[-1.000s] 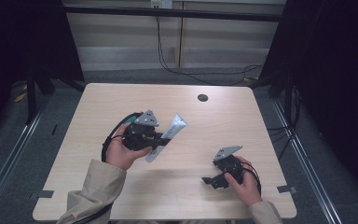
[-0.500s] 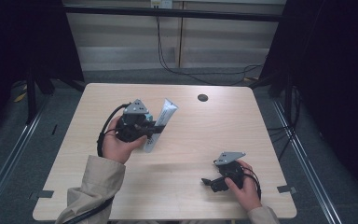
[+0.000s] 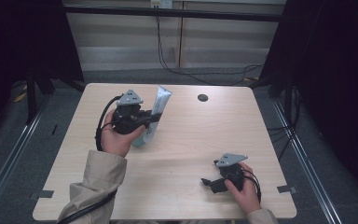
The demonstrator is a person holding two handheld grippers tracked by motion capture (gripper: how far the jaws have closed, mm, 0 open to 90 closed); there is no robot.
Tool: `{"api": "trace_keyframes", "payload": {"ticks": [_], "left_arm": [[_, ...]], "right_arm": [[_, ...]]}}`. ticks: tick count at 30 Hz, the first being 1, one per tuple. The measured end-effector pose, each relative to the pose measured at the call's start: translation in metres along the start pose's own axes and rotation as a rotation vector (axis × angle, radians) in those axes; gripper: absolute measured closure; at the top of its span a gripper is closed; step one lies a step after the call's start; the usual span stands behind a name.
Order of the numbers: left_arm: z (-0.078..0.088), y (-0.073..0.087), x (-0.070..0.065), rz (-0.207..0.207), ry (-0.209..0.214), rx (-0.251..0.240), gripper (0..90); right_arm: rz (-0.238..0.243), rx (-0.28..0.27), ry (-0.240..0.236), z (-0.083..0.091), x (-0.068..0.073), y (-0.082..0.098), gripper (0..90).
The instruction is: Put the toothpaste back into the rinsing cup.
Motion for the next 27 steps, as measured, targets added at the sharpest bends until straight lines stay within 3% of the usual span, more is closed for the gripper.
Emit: {"api": "trace_keyframes", "payload": {"ticks": [12,21,27], "left_arm": [[0.009,-0.012,0.015,0.040,-0.064,-0.079,77.2],[0.011,-0.013,0.029,0.074,-0.107,-0.107,77.2],[0.010,-0.012,0.038,0.072,-0.127,-0.112,77.2]], "right_arm": [[-0.002,-0.002,0.000,0.000,0.000,0.000,11.8],[-0.002,-0.002,0.000,0.000,0.000,0.000,11.8],[0.000,-0.002,0.000,0.000,0.000,0.000,11.8]]}}
Point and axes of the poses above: each handheld gripper's, and its own axes: z roughly backward along the jaws, y roughly out of its underside, x roughly to its left, the point moved 2 cm from there along -z, roughly forward along the jaws
